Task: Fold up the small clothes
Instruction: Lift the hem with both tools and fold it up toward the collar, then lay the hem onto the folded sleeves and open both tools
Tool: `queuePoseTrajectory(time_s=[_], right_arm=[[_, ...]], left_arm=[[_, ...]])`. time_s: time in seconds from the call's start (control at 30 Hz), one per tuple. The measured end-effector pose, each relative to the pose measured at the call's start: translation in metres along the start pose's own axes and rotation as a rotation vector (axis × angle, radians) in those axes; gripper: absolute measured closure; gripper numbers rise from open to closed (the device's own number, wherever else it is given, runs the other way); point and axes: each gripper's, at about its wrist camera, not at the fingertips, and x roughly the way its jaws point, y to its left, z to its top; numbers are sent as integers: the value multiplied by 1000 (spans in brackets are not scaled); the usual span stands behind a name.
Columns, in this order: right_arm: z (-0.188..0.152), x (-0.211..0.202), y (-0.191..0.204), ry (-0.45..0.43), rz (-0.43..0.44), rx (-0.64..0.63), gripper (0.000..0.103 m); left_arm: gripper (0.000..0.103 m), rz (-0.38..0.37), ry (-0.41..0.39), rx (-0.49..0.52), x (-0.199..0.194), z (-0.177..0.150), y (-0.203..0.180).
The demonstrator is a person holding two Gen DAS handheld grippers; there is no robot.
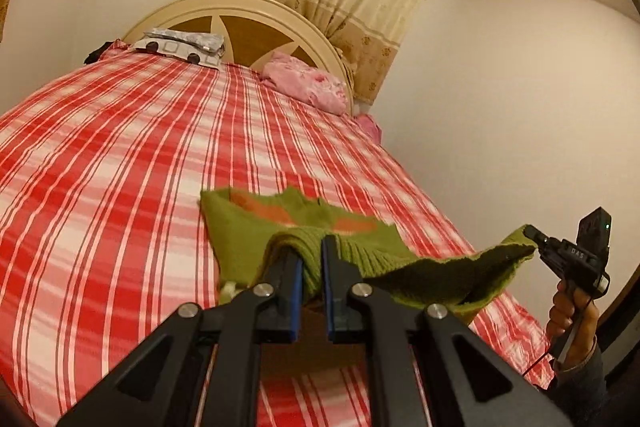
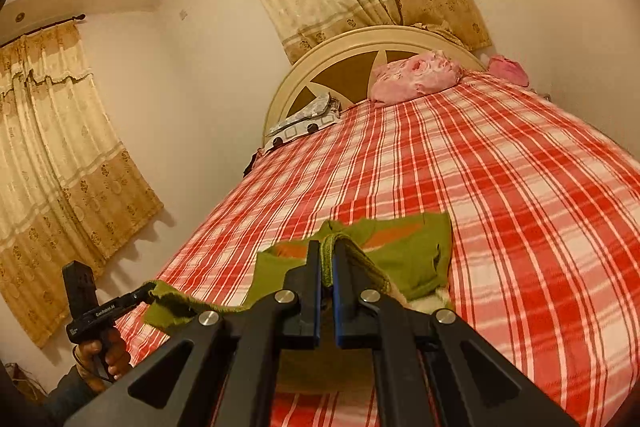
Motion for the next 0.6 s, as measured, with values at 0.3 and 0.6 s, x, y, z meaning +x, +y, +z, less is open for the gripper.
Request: queuePoseTrajectory(time_s=[0.3, 0.6], right_arm=[[44, 73, -21, 34, -39, -4, 99], [63, 166, -61, 113, -84, 8, 100]], left_arm=[[94, 33, 46, 17, 71, 40, 20], [94, 69, 114, 22, 152, 61, 41]])
